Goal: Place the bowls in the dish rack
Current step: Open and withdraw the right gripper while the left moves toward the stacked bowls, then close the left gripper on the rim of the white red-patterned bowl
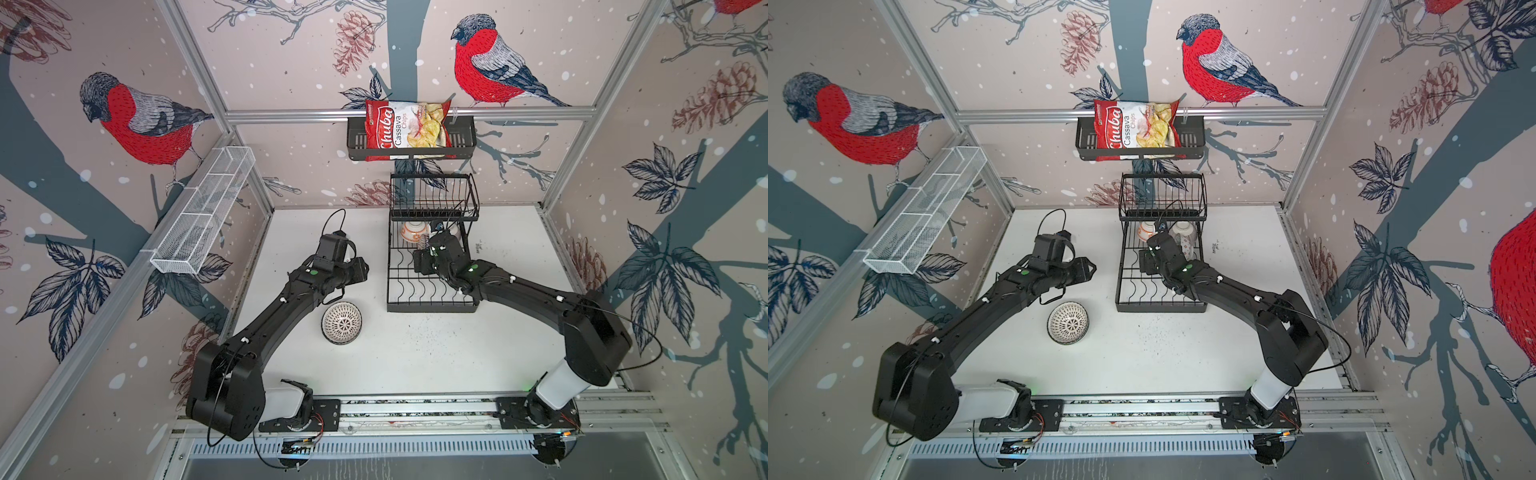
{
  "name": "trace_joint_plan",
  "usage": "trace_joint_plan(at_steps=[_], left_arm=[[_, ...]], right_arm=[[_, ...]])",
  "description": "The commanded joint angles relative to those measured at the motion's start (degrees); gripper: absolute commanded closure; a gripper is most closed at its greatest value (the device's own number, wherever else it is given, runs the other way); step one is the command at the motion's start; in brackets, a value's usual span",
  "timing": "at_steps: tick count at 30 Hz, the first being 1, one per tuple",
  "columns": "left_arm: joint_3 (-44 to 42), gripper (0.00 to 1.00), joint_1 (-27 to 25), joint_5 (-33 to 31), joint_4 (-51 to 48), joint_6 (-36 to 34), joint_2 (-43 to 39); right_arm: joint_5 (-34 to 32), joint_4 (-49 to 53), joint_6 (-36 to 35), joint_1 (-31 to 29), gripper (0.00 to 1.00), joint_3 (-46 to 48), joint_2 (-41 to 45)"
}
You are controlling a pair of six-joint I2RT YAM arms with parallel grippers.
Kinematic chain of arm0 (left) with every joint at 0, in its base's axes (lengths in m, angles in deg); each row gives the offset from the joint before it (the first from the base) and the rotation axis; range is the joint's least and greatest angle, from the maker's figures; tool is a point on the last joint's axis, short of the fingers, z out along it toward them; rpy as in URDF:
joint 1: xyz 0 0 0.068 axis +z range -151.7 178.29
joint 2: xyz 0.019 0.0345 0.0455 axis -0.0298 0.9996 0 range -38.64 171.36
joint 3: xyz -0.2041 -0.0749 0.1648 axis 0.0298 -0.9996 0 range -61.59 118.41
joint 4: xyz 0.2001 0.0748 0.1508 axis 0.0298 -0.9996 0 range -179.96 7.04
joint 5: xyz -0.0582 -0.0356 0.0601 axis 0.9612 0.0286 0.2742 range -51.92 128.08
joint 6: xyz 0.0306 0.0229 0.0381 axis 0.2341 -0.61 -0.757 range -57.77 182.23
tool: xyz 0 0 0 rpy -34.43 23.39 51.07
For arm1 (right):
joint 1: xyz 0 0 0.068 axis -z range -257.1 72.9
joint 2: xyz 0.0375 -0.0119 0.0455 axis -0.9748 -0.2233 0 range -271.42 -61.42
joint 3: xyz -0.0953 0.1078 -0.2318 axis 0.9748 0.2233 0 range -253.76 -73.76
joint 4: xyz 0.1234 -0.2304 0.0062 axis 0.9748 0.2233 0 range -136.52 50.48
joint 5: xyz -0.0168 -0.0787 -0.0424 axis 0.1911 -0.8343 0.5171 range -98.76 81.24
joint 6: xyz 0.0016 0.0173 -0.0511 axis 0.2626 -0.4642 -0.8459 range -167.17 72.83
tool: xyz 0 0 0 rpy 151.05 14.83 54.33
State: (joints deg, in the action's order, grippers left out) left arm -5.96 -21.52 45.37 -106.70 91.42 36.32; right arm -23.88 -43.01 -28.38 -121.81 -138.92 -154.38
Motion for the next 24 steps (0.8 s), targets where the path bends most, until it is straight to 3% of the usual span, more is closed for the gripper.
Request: trace_joint_plan(at_steps=[1,14,24], left_arm=[[0.52,0.51,-0.01,-4.78,-9.52,0.12,-2.50],[0.39,0.50,0.04,-10.34,-23.45,-0.85,-6.39],[-1.18,0.50,-0.01,-13.28,-28.72,0.07,-6.27]], right_arm=[[3.77,-0.66,-2.39,-0.56,0.14,0.83,1.19],[13.38,-2.82,-6.91,-2.49,0.10,3.06,3.28],[14.70,-5.18,-6.70,-2.76,0.09,4.61,3.45]])
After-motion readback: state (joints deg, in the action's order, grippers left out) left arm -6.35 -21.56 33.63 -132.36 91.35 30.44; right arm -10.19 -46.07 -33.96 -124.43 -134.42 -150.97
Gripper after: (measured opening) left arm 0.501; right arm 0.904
